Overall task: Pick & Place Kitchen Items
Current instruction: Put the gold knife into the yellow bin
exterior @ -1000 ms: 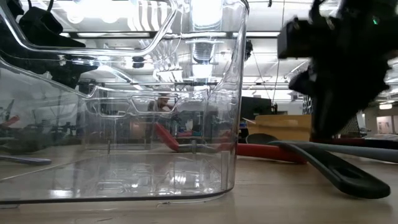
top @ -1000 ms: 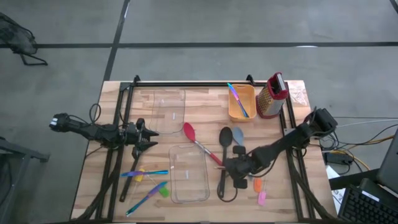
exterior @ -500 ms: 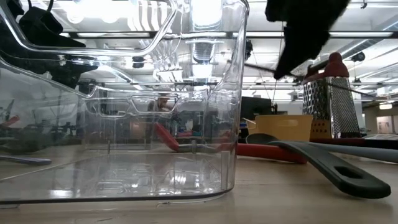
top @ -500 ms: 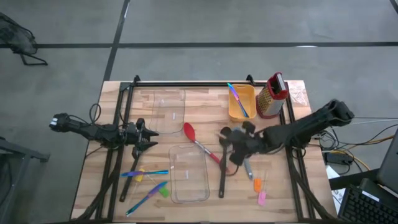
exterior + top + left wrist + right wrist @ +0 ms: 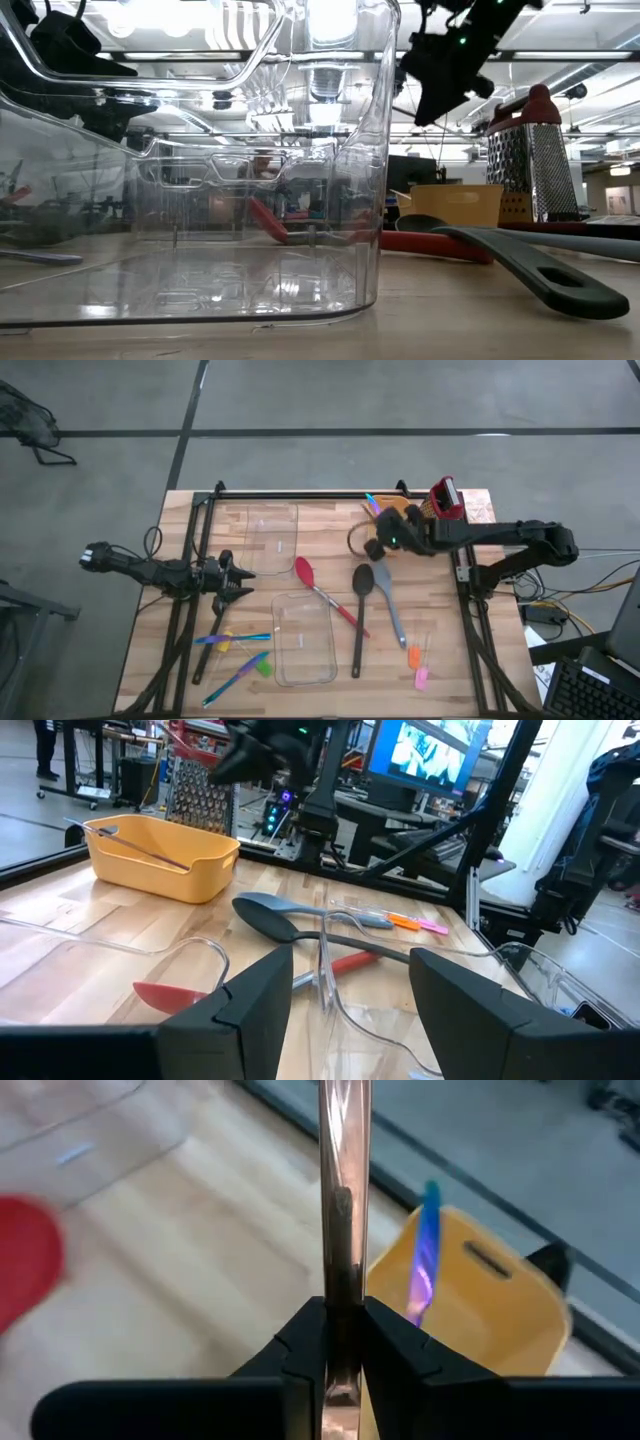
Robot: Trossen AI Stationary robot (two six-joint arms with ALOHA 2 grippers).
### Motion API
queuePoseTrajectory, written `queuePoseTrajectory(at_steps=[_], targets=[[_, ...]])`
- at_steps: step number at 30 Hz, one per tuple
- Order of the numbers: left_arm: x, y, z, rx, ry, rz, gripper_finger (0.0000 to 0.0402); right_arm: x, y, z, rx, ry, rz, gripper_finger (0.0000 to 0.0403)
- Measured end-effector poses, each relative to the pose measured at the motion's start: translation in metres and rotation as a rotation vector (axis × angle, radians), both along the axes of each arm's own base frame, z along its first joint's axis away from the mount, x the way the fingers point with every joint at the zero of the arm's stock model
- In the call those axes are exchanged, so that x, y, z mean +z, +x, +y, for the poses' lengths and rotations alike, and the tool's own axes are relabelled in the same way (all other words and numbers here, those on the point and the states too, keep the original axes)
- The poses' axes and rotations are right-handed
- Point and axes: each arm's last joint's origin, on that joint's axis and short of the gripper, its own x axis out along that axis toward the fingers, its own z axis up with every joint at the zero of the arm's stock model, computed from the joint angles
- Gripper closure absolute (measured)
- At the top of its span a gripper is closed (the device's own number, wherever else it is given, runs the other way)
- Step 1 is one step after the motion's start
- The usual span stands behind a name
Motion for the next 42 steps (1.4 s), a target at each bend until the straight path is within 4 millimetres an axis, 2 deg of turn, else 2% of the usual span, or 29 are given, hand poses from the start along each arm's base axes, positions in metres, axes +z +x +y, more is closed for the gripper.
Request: queuePoseTrajectory(at_steps=[6, 12, 21, 26, 32, 42], targets=[[0.0, 0.0, 0.0, 0.0, 0.0, 0.0, 0.0193, -0.012, 0.004, -0.039, -0.083, 0.009, 0.024, 0.0355], [0.0, 0.0, 0.0, 0.0, 0.0, 0.0, 0.0193, -0.035, 0.008, -0.061, -0.124, 0.045, 0.113, 0.0342], [0.0, 0.0, 0.0, 0.001, 0.0, 0.0, 0.0193, -0.059, 0.018, -0.082, -0.131, 0.039, 0.186, 0.0359], [0.0, 0.0, 0.0, 0.0, 0.0, 0.0, 0.0193, -0.06, 0.017, -0.088, -0.144, 0.031, 0.179, 0.0348], [0.0, 0.0, 0.0, 0.001, 0.0, 0.0, 0.0193, -0.063, 0.012, -0.094, -0.168, 0.038, 0.194, 0.0356], [0.0, 0.0, 0.0, 0.0, 0.0, 0.0, 0.0193, -0.076, 0.012, -0.111, -0.195, 0.04, 0.213, 0.0342]])
